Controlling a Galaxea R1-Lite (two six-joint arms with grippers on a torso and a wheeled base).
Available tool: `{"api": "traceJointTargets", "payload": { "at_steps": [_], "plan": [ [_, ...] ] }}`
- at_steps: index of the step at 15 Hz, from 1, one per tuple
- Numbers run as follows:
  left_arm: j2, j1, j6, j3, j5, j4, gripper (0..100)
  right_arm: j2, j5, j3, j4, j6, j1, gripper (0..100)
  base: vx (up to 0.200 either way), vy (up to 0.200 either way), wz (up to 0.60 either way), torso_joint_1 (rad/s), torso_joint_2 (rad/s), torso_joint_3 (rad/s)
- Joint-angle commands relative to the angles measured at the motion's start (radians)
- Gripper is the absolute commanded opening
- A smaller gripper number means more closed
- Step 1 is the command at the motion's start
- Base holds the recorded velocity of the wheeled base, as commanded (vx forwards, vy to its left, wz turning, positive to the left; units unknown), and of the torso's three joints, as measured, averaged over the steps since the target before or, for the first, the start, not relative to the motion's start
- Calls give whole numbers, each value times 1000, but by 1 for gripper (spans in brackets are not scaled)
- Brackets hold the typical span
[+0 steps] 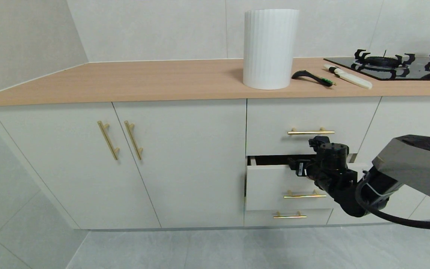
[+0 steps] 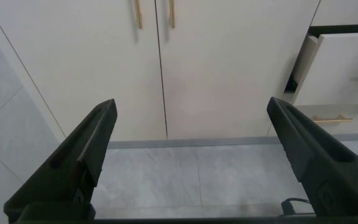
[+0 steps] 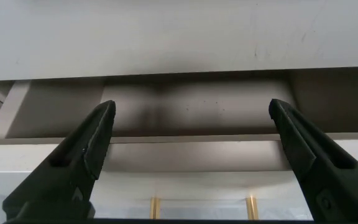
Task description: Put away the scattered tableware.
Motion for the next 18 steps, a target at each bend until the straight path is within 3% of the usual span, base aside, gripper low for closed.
{"api": "traceJointTargets", "payload": {
  "at_steps": [1,14,18],
  "plan": [
    [1,-1,0,0,0,0,100,-4,1,16,11,0,0,100,0,0,0,0,0,0],
    [1,0,0,0,0,0,100,-143,20,102,218,-3,0,100,0,0,0,0,0,0],
    [1,0,0,0,0,0,100,-224,73,125,367,-15,0,100,0,0,0,0,0,0]
  ]
}}
